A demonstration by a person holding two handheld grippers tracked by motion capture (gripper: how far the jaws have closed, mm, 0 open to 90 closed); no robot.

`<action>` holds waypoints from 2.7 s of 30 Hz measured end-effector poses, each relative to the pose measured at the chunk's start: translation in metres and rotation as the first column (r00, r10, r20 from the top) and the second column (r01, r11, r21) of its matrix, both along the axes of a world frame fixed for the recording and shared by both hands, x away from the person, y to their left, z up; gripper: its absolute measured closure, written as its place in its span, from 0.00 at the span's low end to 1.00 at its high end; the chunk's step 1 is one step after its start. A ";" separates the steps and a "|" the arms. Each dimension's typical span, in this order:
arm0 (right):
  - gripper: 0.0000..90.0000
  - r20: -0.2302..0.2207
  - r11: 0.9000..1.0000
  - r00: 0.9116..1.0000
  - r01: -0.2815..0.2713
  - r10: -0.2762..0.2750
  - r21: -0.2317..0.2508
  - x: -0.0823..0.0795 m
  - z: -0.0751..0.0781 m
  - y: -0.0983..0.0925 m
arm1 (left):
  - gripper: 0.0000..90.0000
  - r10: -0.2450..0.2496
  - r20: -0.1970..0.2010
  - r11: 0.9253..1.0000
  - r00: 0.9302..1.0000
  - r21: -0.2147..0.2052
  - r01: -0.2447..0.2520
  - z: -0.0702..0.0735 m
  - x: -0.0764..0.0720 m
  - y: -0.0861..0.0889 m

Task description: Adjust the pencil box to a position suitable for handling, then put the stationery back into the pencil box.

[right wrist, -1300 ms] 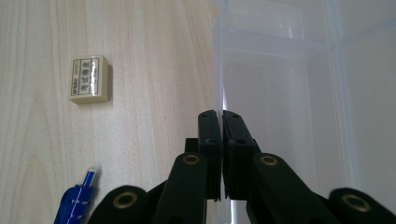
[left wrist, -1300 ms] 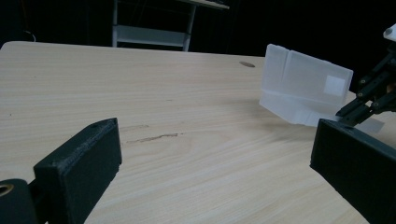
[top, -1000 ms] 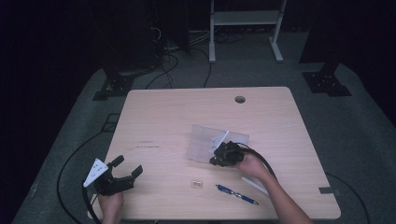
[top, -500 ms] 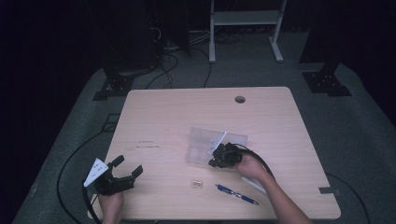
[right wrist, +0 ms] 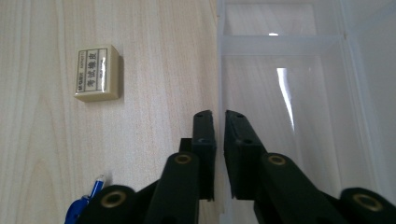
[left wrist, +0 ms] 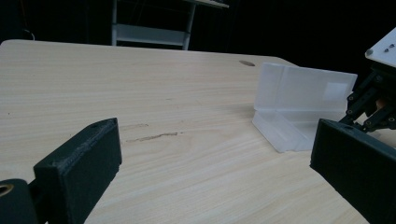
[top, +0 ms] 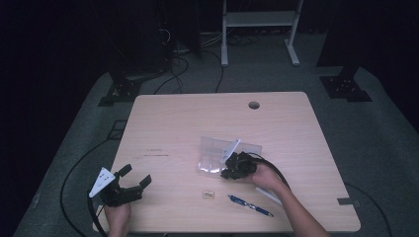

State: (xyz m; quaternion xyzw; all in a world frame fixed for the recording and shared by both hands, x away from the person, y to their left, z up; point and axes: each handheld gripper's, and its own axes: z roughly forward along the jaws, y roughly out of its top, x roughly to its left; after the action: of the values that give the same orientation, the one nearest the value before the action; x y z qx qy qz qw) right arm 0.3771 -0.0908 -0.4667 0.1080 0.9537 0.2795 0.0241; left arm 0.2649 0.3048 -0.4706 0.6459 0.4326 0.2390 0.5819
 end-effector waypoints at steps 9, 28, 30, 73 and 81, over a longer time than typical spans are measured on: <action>0.68 -0.022 0.996 0.999 0.052 -0.050 0.076 -0.002 0.011 -0.014 | 0.01 0.001 0.000 1.000 1.000 0.002 -0.001 0.000 -0.001 0.001; 0.44 -0.063 0.972 0.987 0.155 -0.146 0.176 -0.004 0.022 -0.039 | 0.01 -0.027 0.001 0.999 1.000 0.016 0.027 0.000 0.005 -0.006; 0.44 -0.067 0.970 0.986 0.160 -0.150 0.181 -0.004 0.023 -0.041 | 0.01 -0.028 -0.001 0.999 1.000 0.019 0.028 0.000 0.006 -0.007; 0.39 -0.054 0.918 0.952 0.305 -0.301 0.254 -0.064 0.013 -0.137 | 0.01 0.012 0.005 1.000 1.000 0.010 -0.012 0.000 0.002 -0.003; 0.40 -0.059 0.915 0.947 0.322 -0.317 0.245 -0.073 0.007 -0.142 | 0.01 0.003 0.005 1.000 1.000 0.021 -0.003 0.000 0.002 -0.004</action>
State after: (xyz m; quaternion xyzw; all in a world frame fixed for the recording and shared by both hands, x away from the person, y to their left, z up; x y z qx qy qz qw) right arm 0.3043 -0.2324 -0.4597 0.2670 0.8803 0.3894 0.0468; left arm 0.2671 0.3010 -0.4705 0.6506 0.4295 0.2461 0.5759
